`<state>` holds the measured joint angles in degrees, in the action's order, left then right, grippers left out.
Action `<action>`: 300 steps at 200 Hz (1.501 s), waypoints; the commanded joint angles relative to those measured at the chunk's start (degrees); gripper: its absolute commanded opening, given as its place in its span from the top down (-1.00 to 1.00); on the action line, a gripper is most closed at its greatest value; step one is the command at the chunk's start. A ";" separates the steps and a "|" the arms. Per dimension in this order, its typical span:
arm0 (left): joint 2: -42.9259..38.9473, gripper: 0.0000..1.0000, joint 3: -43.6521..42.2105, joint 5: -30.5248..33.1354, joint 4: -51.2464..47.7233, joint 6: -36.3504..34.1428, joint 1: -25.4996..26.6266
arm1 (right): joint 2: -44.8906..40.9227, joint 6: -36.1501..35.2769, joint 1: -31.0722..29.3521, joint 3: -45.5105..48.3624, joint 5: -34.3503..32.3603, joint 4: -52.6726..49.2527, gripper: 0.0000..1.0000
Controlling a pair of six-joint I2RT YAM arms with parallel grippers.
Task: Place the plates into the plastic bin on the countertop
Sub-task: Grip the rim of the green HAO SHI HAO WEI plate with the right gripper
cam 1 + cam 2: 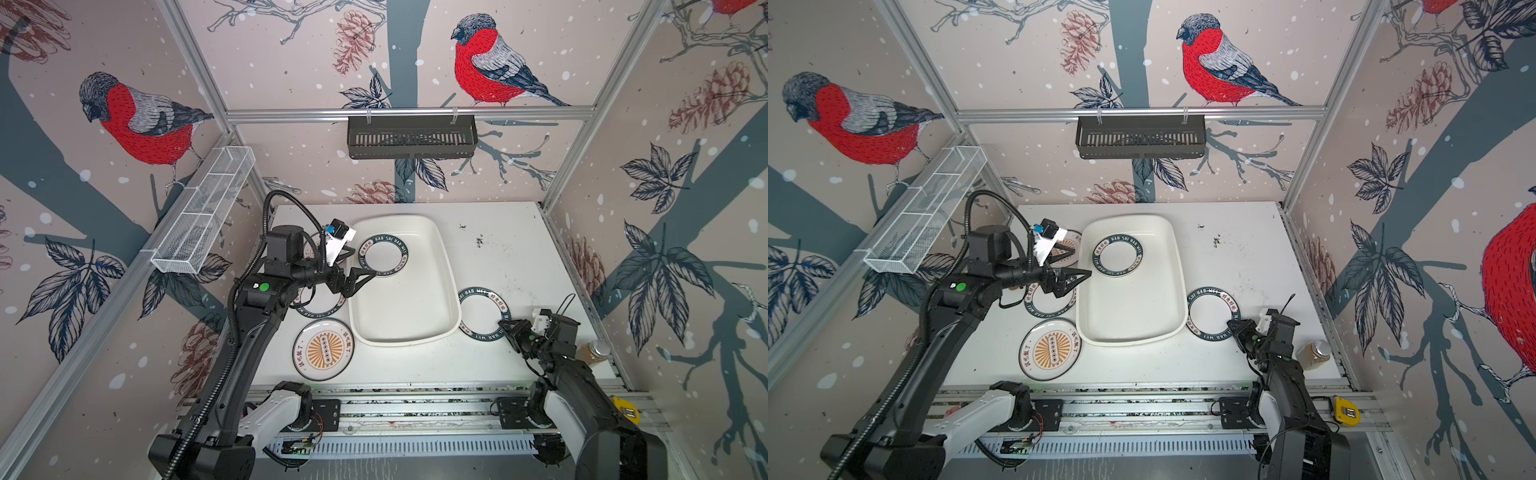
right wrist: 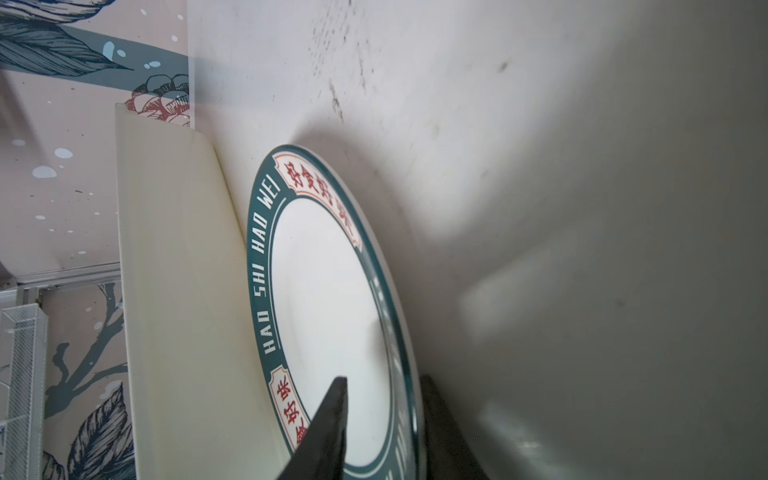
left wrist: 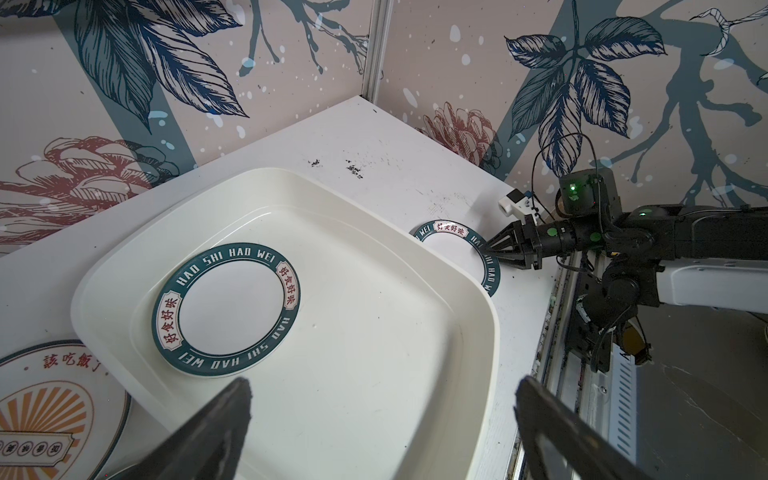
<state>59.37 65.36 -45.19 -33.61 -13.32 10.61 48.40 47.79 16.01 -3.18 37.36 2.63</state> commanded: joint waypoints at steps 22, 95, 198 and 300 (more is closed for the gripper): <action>-0.18 -0.96 -0.12 -1.56 1.44 0.49 0.00 | 1.29 0.24 0.98 0.80 -0.28 -0.34 0.41; 0.13 -0.96 0.06 -1.74 1.52 0.74 0.02 | 6.43 -0.88 2.22 1.11 0.77 3.60 0.52; 0.39 -0.96 0.42 -1.83 1.62 1.02 0.02 | 12.72 -3.14 3.83 0.37 2.31 6.51 0.70; 0.03 -0.96 -0.27 -1.57 2.12 1.19 0.02 | 11.25 -2.44 4.42 -1.38 3.73 6.83 0.90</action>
<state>59.61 65.06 -45.36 -33.21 -11.90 10.61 59.64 44.86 20.29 -4.03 42.96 12.03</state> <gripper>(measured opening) 0.981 0.093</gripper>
